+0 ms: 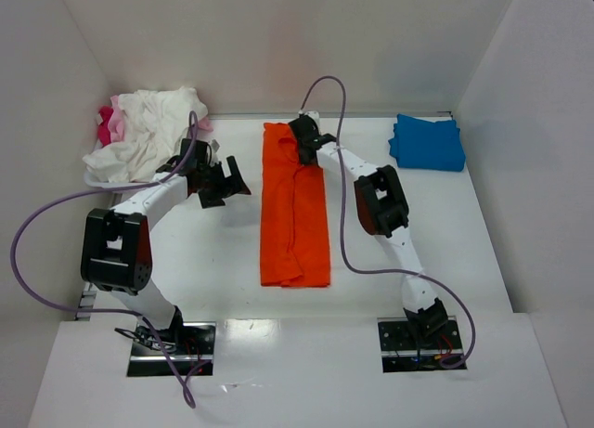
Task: Fold and stack the t-shirts
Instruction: Rotate the tshirt 90 degrees
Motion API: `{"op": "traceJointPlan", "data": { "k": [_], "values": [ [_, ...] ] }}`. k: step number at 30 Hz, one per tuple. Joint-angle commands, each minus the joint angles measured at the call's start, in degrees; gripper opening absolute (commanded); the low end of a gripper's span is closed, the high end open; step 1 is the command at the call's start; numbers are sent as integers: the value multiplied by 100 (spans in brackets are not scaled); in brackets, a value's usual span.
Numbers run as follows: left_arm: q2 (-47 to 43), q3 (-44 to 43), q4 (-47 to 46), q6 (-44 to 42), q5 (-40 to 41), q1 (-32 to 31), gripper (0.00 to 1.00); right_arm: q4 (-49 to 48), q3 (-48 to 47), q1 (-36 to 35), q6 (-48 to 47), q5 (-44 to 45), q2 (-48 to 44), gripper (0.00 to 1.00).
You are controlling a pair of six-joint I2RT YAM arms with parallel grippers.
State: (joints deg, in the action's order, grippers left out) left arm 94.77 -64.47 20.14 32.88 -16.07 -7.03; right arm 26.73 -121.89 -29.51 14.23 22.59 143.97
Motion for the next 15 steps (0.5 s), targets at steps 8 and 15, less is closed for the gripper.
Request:
{"op": "traceJointPlan", "data": {
  "k": [8, 15],
  "values": [
    [59, -22, -112, -286, -355, 35, 100, -648, 724, 51, 414, -413, -1061, 46],
    [-110, -22, -275, -581, -936, 35, 100, -643, -431, 156, 315, -1140, -1213, 67]
  ]
}}
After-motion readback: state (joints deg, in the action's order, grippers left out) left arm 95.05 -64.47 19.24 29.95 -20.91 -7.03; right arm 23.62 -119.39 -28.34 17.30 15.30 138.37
